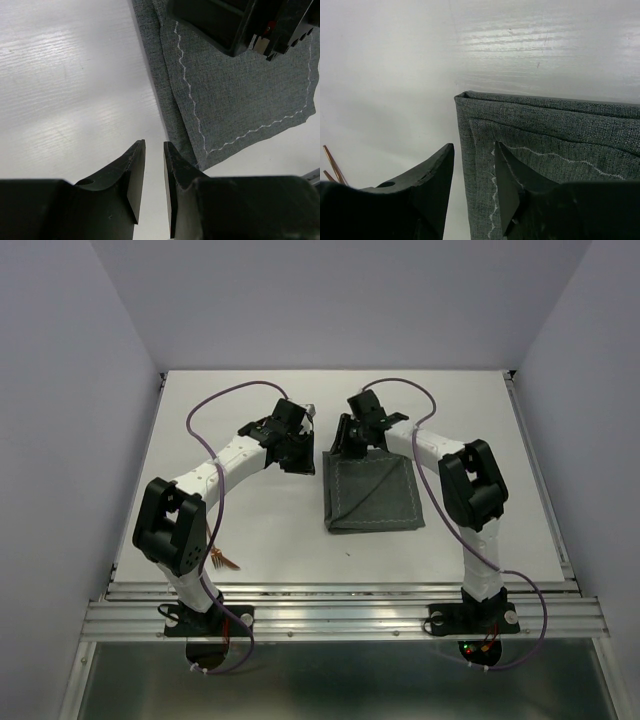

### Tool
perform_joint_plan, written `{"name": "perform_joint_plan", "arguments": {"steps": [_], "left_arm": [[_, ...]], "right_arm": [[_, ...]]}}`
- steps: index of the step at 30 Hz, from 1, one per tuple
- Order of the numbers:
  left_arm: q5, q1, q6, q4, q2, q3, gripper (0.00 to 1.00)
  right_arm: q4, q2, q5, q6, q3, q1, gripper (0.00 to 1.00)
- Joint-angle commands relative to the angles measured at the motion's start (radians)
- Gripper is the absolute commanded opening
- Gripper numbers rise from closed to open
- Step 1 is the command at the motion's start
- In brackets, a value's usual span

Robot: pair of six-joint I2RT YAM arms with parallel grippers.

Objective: Fold the napkin into a case and place the utensils inside
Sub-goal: Fold the top corner of the square-folded napkin at the center of the board, then smooth out the upper triangle-folded napkin at the center of the board.

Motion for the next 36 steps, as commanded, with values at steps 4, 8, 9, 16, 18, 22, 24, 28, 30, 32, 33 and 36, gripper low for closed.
{"name": "perform_joint_plan", "arguments": {"steps": [4, 8, 9, 16, 18, 22, 24, 28, 30, 32, 33, 36], "left_arm": [[0.036, 0.004, -0.010, 0.011, -0.026, -0.001, 0.33], [0.067, -0.022, -0.028, 0.048, -0.043, -0.038, 0.33], [0.067, -0.033, -0.035, 0.051, -0.043, -0.045, 0.33], [0.177, -0.125, -0.071, 0.132, -0.029, -0.102, 0.02], [0.208, -0.151, -0.093, 0.166, -0.028, -0.117, 0.00], [0.222, -0.159, -0.124, 0.209, -0.012, -0.150, 0.00], [0.216, -0.161, -0.124, 0.200, 0.009, -0.154, 0.00], [0.194, -0.159, -0.105, 0.191, 0.037, -0.183, 0.00], [0.193, -0.161, -0.099, 0.194, 0.049, -0.194, 0.00], [0.194, -0.161, -0.093, 0.204, 0.060, -0.208, 0.00], [0.193, -0.161, -0.094, 0.211, 0.064, -0.213, 0.00], [0.176, -0.159, -0.099, 0.223, 0.096, -0.220, 0.00]], "right_arm": [[-0.007, -0.082, 0.100, -0.023, 0.057, 0.014, 0.45], [-0.005, -0.177, 0.161, -0.033, 0.004, 0.005, 0.46], [-0.007, -0.199, 0.186, -0.039, -0.016, 0.005, 0.46], [-0.010, -0.361, 0.211, -0.048, -0.291, -0.032, 0.21], [-0.010, -0.396, 0.196, -0.042, -0.341, -0.032, 0.12], [-0.013, -0.432, 0.172, -0.028, -0.435, -0.032, 0.11], [-0.013, -0.441, 0.180, -0.025, -0.464, -0.032, 0.11], [-0.017, -0.444, 0.182, -0.023, -0.466, -0.032, 0.11], [-0.017, -0.440, 0.186, -0.025, -0.455, -0.032, 0.11], [-0.017, -0.431, 0.197, -0.028, -0.444, -0.032, 0.11], [-0.017, -0.427, 0.200, -0.030, -0.438, -0.032, 0.11], [-0.017, -0.405, 0.215, -0.043, -0.412, -0.041, 0.11]]}}
